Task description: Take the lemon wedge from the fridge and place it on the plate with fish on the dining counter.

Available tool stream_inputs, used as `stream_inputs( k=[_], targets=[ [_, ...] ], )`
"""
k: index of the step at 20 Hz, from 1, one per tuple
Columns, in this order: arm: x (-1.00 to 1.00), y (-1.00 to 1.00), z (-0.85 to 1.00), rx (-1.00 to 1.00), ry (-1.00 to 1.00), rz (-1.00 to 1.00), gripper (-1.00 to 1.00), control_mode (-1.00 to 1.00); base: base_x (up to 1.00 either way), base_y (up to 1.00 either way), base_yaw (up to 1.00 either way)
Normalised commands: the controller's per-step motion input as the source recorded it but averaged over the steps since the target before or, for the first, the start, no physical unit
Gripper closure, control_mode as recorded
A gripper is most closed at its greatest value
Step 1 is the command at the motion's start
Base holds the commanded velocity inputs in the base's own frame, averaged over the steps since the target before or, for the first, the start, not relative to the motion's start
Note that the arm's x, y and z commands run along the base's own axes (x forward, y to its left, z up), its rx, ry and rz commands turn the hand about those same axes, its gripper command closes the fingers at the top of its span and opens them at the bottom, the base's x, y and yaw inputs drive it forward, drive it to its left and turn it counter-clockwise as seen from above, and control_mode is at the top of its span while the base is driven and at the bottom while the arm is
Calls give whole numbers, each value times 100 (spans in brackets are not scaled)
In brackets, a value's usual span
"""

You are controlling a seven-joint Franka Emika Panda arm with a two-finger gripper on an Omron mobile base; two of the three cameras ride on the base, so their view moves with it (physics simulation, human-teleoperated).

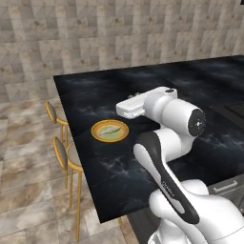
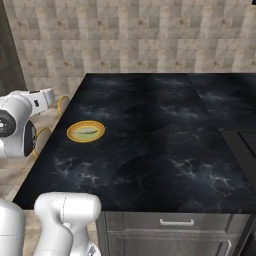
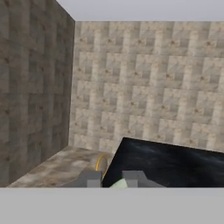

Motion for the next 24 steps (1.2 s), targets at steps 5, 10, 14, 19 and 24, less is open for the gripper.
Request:
stream_inputs(
  k=[5,10,14,19,24],
  targets=[
    [0,0,0,0,0,0,100,100,48,-12,-1],
    [74,-11,0,0,9,0,100,-100,15,0,0],
    [100,0,-1,-1,21,0,100,-100,0,0,0],
    [100,0,-34,-1,35,1,100,-100,0,0,0],
    [92,0,-50,-4,35,1,100,-100,0,0,0]
  ],
)
